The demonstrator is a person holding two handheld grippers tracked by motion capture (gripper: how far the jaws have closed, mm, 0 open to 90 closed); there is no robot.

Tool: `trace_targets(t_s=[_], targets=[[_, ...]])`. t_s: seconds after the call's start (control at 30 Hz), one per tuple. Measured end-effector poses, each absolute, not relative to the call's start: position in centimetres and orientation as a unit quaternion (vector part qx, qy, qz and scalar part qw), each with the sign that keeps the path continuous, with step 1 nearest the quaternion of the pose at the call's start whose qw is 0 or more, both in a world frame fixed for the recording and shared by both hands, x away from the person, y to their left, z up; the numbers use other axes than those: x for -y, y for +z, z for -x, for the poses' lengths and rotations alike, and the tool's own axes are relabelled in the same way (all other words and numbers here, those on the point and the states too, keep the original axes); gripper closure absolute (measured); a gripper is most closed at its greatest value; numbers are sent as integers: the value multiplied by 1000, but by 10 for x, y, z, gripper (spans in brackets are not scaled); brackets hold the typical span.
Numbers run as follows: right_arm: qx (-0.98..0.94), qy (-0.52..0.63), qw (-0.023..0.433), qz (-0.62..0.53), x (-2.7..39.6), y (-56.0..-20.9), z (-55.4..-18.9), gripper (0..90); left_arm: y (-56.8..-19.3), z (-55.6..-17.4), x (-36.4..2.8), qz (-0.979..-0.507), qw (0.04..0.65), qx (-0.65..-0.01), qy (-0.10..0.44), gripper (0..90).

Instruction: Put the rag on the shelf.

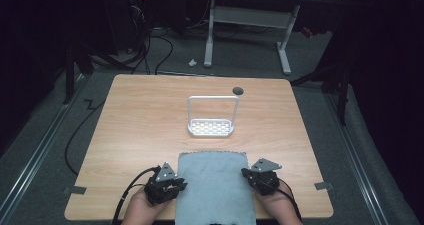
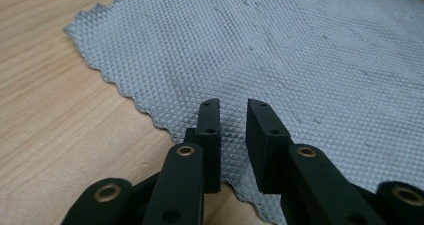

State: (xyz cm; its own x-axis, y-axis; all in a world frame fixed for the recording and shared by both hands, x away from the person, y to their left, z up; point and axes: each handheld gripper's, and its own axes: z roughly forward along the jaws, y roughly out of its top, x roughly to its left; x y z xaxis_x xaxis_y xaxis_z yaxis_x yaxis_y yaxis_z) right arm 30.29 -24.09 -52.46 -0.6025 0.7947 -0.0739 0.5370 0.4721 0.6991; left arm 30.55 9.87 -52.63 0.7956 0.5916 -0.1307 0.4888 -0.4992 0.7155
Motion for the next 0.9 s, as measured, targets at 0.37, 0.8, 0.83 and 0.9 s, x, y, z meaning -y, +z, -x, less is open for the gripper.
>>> trace_targets(t_s=[0.37, 0.8, 0.83, 0.9], targets=[[-805, 371, 207, -413, 261, -515, -296, 814, -519, -352, -112, -810, 418, -397, 105, 638], [-802, 371, 203, -423, 268, -518, -299, 774, -532, -383, -93, -808, 400, -417, 117, 776], [-801, 371, 203, -424, 268, -518, -300, 768, -533, -381, -93, -807, 406, -415, 113, 800], [-795, 376, 201, -431, 268, -519, -301, 744, -534, -380, -92, -809, 406, -408, 120, 855]])
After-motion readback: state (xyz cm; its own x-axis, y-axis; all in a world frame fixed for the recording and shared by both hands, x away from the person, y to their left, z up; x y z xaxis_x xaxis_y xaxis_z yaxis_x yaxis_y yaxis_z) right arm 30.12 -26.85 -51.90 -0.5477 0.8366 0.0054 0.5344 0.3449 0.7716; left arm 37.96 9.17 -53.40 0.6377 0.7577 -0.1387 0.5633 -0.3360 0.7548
